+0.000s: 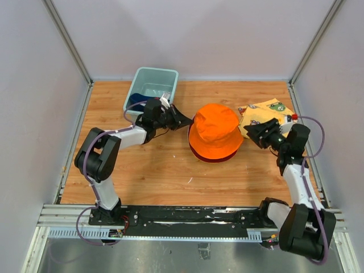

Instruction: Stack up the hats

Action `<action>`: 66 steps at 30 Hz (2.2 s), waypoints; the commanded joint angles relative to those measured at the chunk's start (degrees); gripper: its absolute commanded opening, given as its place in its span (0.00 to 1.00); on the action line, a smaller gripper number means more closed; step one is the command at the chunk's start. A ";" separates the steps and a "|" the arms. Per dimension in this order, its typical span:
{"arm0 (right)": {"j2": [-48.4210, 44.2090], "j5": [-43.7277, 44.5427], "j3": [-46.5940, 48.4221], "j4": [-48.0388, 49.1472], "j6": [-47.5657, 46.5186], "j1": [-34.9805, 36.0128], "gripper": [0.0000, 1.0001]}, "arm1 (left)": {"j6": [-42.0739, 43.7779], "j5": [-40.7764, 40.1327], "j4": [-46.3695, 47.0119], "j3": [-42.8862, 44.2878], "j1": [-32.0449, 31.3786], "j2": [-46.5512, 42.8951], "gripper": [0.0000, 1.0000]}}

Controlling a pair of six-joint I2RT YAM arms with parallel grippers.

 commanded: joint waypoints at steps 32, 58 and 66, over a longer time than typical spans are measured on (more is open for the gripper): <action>-16.85 8.92 -13.28 -9.07 7.83 10.31 0.01 | -1.37 -3.21 -2.42 -6.68 0.06 -2.30 0.00; -0.76 8.24 -10.26 -6.30 0.23 10.40 0.01 | 3.49 -5.73 -12.53 -1.48 -0.04 1.21 0.00; -7.54 9.16 -5.15 -14.10 -1.82 9.27 0.33 | 4.90 -8.66 -14.91 1.21 0.02 -2.88 0.20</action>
